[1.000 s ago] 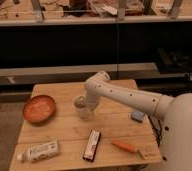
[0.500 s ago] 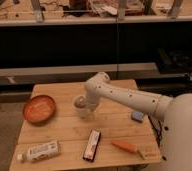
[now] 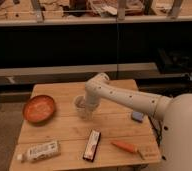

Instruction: Place the ceramic cup in the ceramic bowl

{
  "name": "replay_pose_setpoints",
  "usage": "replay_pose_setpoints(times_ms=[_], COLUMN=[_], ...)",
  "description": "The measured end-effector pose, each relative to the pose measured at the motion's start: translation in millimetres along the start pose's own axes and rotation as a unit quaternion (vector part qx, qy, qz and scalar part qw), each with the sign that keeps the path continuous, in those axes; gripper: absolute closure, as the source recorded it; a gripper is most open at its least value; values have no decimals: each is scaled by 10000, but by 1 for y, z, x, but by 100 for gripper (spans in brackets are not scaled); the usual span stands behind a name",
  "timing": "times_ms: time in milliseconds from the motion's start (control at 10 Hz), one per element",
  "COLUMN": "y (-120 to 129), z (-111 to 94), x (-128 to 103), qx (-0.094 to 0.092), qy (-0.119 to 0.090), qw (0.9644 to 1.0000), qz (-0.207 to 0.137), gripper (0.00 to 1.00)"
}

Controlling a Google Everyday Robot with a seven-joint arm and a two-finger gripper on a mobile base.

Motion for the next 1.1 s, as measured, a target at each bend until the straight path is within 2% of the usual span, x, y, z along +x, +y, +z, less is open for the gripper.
replay_pose_setpoints(times_ms=[200, 300, 400, 1100], y=[1, 0, -1, -18], z=[1, 0, -4, -28], x=[1, 2, 1, -6], qx=[2, 5, 1, 62], qy=[6, 15, 21, -100], qw=[10000, 10000, 10000, 9995], qz=[-9, -27, -45, -284], gripper=[78, 90, 97, 99])
